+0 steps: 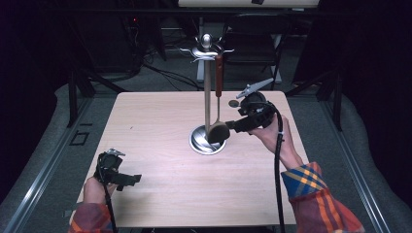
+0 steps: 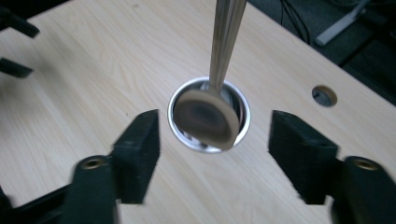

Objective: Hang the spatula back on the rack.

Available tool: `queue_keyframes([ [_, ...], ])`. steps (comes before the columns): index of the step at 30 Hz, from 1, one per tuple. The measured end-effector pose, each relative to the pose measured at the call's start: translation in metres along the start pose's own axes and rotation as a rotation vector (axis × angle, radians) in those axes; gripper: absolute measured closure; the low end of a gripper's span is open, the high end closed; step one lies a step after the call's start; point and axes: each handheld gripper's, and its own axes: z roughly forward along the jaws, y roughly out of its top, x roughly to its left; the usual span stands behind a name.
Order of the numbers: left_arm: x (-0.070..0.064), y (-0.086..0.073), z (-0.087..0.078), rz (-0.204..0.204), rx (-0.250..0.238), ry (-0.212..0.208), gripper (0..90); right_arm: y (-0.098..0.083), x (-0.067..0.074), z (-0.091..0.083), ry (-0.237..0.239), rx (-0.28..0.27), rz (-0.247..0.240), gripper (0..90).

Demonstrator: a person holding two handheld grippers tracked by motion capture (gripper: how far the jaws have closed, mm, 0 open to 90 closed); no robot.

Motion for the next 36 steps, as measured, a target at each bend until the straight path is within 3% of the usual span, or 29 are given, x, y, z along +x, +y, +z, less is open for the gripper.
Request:
queue_keyframes([
  [4, 0.000, 0.000, 0.000, 0.003, 0.002, 0.001, 0.0, -0.014, -0.001, -0.004, -0.011, 0.033, 0.007, 22.4],
  [11, 0.000, 0.000, 0.000, 0.002, 0.002, 0.001, 0.0, -0.038, 0.000, -0.007, -0.019, 0.068, 0.011, 17.3],
  [17, 0.000, 0.000, 0.000, 0.003, 0.004, 0.002, 0.0, -0.061, 0.004, -0.003, -0.023, 0.134, -0.003, 15.4],
  [23, 0.000, 0.000, 0.000, 0.002, 0.004, 0.002, 0.0, -0.087, 0.010, 0.007, -0.010, 0.177, -0.002, 13.5],
  [28, 0.000, 0.000, 0.001, -0.009, 0.009, 0.002, 0.4, -0.112, 0.015, 0.019, 0.016, 0.246, 0.029, 8.0],
  [36, -0.001, 0.000, 0.001, -0.013, 0.007, -0.001, 0.2, -0.152, 0.022, 0.031, 0.068, 0.296, 0.069, 1.0],
])
